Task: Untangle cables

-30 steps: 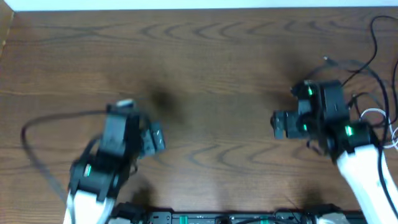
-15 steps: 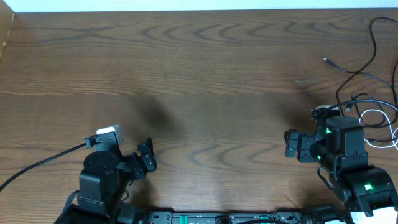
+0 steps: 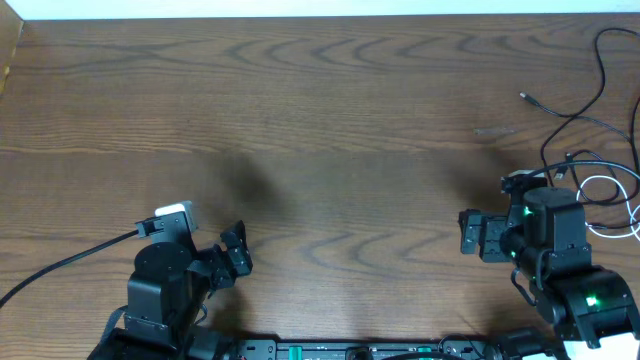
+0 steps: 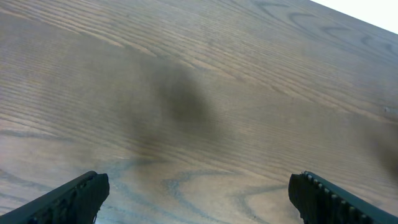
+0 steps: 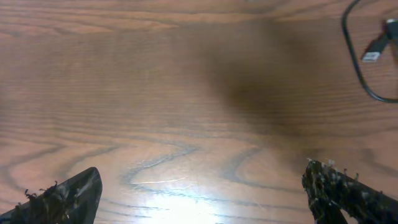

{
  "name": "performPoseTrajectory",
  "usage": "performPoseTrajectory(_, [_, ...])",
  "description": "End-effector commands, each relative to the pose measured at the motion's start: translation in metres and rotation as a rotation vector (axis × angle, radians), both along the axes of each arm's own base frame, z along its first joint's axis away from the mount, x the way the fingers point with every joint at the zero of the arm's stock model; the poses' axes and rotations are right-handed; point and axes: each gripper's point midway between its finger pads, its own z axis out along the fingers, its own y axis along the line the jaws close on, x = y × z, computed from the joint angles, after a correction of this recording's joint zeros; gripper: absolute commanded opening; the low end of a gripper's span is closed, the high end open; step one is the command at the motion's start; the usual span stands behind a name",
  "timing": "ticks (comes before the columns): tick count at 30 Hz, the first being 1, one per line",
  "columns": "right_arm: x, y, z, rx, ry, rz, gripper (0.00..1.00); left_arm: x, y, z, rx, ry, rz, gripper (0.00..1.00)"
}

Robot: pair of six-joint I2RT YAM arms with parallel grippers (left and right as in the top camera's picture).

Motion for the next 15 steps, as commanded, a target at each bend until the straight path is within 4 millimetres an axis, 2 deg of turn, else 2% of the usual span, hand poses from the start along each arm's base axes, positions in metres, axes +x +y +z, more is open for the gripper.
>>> performPoseTrajectory(1, [0.002, -0.01, 0.011, -0.051, -0.078, 0.006, 0.99, 0.0, 0.003, -0.002, 0.011, 0.004, 0.011, 0.98])
performPoseTrajectory(5, [0.01, -0.015, 0.029, -0.085, -0.261, 0.048, 0.99, 0.0, 0.003, -0.002, 0.011, 0.004, 0.012, 0.98])
performPoseTrajectory(8, [0.016, -0.019, 0.032, -0.064, -0.411, 0.029, 0.99, 0.0, 0.003, -0.002, 0.011, 0.004, 0.011, 0.98])
performPoseTrajectory(10, [0.021, -0.019, 0.038, -0.039, -0.582, 0.022, 0.99, 0.0, 0.003, -0.002, 0.011, 0.004, 0.012, 0.98])
performPoseTrajectory(15, [0.022, -0.022, 0.056, -0.028, -0.837, 0.003, 0.99, 0.0, 0.003, -0.002, 0.011, 0.004, 0.011, 0.98])
